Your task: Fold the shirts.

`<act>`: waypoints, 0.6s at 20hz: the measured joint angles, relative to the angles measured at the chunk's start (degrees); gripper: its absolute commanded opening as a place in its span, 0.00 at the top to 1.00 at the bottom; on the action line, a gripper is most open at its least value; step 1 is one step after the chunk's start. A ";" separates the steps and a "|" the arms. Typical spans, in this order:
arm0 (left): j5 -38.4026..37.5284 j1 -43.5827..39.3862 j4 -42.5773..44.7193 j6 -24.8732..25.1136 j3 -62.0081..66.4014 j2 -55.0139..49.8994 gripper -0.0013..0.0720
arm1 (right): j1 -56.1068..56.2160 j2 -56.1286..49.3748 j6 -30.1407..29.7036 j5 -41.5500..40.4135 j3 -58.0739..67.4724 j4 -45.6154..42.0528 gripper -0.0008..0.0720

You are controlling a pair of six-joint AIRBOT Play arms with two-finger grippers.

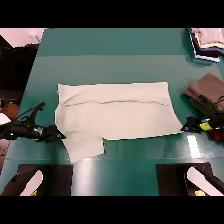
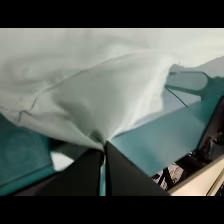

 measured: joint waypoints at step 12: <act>12.55 0.00 -6.19 -0.66 20.63 -7.41 0.95 | 10.21 -6.40 5.51 -5.35 17.77 2.80 0.97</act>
